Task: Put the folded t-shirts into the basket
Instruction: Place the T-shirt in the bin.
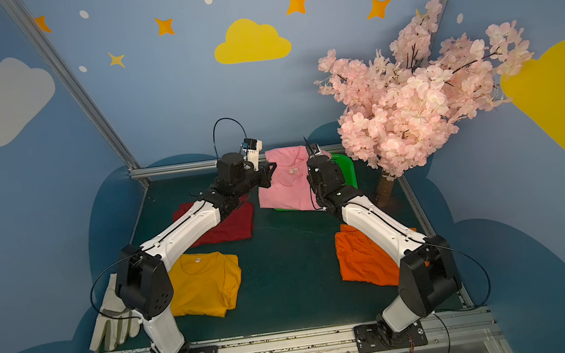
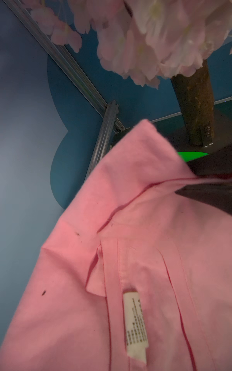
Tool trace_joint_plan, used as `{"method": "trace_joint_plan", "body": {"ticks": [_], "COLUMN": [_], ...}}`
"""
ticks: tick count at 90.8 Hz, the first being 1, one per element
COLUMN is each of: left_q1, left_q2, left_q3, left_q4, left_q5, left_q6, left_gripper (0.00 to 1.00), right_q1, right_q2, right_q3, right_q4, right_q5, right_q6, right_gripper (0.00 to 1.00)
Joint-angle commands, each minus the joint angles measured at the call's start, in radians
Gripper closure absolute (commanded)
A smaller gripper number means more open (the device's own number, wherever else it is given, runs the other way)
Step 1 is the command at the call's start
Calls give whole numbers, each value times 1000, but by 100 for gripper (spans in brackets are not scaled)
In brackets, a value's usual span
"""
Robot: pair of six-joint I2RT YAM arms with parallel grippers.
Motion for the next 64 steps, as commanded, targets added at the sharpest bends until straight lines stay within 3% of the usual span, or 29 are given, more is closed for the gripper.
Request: {"method": "trace_joint_plan", "body": {"ticks": [1,30,64], "left_q1": [1,4,20], "left_q2": [54,285,446], "left_q3": [129,427,588], "left_q4": [-39,-196,-337], "left_q5": [21,65,92], "left_q6": [30,55,51], "left_gripper": [98,98,98], "right_q1": [-30,-100,-117], "right_q2": [45,180,351], "right_q3": [81,197,316], "right_q4": [51,-5,-71], "right_q5": [37,2,45], "right_q6": [-57,-82,-176], "right_gripper": [100,100,100]}}
